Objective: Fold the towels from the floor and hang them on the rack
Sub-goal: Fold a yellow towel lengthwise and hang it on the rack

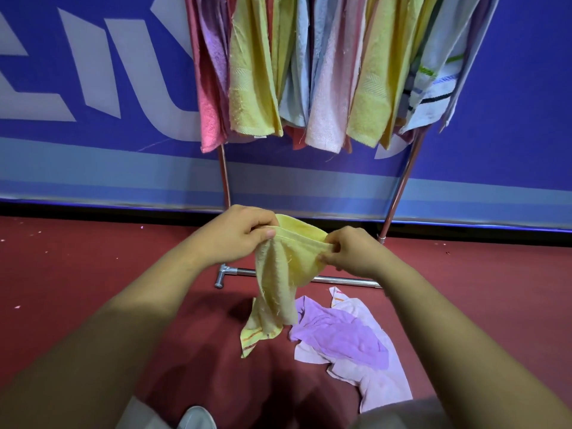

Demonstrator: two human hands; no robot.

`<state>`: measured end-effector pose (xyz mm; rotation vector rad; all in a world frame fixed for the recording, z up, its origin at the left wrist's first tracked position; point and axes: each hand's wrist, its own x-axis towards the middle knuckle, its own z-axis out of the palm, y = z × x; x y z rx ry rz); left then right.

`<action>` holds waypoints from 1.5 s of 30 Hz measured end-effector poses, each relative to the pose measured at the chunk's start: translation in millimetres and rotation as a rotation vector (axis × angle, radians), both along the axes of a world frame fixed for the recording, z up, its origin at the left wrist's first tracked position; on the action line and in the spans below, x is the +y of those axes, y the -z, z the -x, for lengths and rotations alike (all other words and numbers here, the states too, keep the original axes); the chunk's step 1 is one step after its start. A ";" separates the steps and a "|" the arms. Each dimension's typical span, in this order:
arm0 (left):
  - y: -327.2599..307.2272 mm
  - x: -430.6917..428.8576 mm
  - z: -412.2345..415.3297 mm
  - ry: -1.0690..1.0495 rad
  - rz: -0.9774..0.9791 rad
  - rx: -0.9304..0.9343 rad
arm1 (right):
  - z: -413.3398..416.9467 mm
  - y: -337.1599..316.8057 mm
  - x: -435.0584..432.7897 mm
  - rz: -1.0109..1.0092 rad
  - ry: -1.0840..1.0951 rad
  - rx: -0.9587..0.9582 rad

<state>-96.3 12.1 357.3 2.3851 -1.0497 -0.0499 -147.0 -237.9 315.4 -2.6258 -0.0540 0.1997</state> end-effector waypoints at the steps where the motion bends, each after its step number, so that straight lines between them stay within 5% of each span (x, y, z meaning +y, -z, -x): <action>1: -1.2 2.9 -1.9 -0.001 -0.005 -0.013 | -1.2 -1.1 -3.6 -0.007 0.018 -0.008; 9: -0.9 24.6 -17.6 -0.296 0.137 -0.004 | 3.5 -24.6 -9.8 -0.242 0.070 -0.213; 20: -18.2 18.8 10.4 -0.382 0.356 0.044 | 20.4 -53.6 -1.2 -0.606 0.210 -0.457; 28: -150.9 14.7 16.6 -0.340 0.529 -0.021 | 34.7 -191.6 1.6 -0.680 0.044 -0.580; 32: -217.7 13.0 32.9 -0.158 0.720 0.255 | 59.3 -260.6 -11.4 -1.156 -0.122 -0.361; 36: -226.9 11.9 36.2 -0.228 0.322 0.107 | 64.2 -269.3 -24.4 -0.757 0.019 -0.415; 45: -256.4 -7.1 60.9 -0.215 0.148 -0.159 | 74.5 -285.7 -43.0 -0.569 0.046 -0.505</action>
